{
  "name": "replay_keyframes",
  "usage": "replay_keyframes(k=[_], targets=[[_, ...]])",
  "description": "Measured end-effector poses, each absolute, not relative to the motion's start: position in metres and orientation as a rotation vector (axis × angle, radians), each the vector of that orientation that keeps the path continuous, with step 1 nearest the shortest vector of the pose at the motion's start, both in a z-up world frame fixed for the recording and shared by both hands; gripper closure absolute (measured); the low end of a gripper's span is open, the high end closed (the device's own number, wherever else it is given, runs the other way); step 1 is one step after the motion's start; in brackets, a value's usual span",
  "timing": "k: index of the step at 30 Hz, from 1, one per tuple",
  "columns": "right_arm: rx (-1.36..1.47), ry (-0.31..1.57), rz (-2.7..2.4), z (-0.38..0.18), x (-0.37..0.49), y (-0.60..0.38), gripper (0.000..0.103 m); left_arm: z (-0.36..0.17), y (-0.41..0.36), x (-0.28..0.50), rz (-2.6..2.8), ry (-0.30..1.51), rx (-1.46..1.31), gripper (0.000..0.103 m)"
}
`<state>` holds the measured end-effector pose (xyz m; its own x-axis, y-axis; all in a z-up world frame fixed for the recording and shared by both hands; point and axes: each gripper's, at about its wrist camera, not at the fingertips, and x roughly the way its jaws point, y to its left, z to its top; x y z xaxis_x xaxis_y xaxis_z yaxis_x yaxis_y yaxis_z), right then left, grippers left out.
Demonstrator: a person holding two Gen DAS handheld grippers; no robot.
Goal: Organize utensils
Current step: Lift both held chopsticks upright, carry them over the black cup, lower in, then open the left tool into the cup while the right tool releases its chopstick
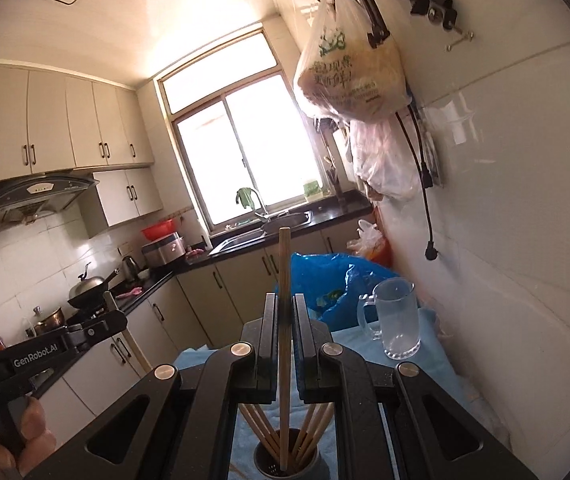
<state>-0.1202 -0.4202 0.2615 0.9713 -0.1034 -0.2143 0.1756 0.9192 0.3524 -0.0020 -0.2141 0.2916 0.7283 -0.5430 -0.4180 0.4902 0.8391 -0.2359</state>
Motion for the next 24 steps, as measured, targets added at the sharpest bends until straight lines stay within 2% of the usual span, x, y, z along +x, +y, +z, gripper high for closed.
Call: replay_keyframes(k=[11,24], targets=[[0.361,0.292,-0.175,0.217,-0.078,-0.424,0.096,0.243,-0.217,0.027,-0.545,0.551,-0.145,0.097],[0.352,0.376,-0.162,0.188,-0.068,-0.417,0.096,0.212,-0.22,0.038,-0.543,0.648,-0.126,0.097]])
